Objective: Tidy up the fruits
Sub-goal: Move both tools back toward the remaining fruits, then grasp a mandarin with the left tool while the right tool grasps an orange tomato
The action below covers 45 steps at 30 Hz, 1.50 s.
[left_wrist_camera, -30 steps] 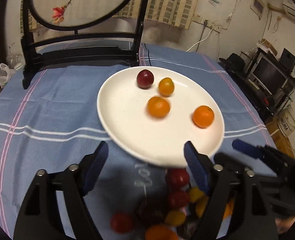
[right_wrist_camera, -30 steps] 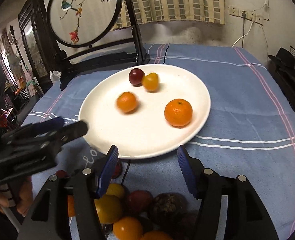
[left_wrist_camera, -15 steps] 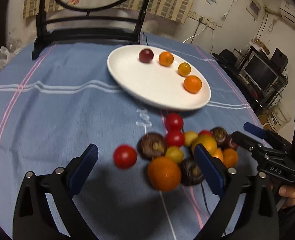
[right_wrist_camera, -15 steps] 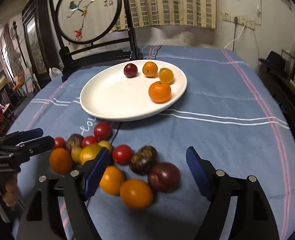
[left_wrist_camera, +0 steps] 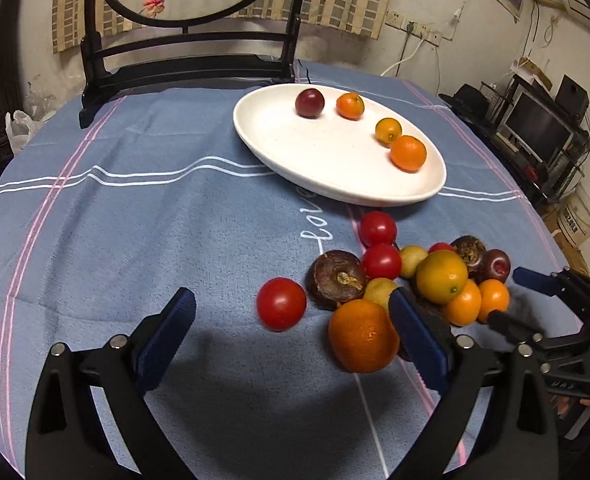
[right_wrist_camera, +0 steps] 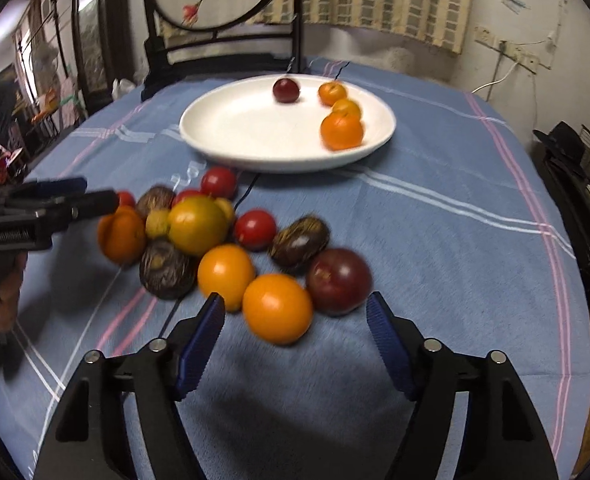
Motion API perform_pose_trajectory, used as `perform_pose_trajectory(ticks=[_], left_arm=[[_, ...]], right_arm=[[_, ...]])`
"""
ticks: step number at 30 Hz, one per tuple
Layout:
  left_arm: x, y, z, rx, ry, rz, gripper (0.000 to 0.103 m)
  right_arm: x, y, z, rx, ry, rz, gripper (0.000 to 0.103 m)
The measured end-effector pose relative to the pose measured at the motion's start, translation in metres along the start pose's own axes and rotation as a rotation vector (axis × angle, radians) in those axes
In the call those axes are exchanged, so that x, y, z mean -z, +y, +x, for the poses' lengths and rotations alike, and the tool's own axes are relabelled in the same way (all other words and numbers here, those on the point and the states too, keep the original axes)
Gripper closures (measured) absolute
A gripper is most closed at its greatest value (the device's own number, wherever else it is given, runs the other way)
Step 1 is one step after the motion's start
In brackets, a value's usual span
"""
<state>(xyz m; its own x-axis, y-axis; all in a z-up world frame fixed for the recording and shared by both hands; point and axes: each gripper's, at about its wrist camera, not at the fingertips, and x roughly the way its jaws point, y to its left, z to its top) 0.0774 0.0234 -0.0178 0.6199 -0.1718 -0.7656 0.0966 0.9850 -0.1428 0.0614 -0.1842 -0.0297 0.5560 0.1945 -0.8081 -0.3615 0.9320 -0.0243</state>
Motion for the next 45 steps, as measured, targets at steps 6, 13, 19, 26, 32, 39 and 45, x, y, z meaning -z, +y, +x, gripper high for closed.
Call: perform_pose_trajectory(ticks=[6,13,19,26,32,39,45], left_arm=[[0.002,-0.010,-0.002,0.013,-0.002,0.056,0.008],[0.005,-0.014,0.000,0.021,0.019,0.072,0.008],[0.008,-0.015,-0.002,0.025,0.031,0.073,0.008],[0.012,-0.016,-0.004,0.026,0.031,0.088,0.008],[0.013,-0.018,-0.004,0.028,0.033,0.094,0.008],[0.016,-0.024,-0.003,0.038,0.036,0.122,0.008],[0.021,-0.027,0.003,0.054,0.071,0.137,0.008]], right_arm=[[-0.001,-0.003,0.004,0.008,-0.005,0.023,0.036],[0.000,-0.008,0.000,0.005,-0.004,0.047,0.043],[0.004,-0.002,0.005,0.005,0.029,0.017,0.043],[0.006,0.001,0.006,-0.035,0.042,0.016,0.050],[0.003,0.001,0.014,-0.048,0.043,0.040,0.065],[0.000,-0.004,0.007,-0.065,-0.004,0.072,0.065],[-0.003,-0.002,-0.007,-0.095,-0.048,0.060,0.065]])
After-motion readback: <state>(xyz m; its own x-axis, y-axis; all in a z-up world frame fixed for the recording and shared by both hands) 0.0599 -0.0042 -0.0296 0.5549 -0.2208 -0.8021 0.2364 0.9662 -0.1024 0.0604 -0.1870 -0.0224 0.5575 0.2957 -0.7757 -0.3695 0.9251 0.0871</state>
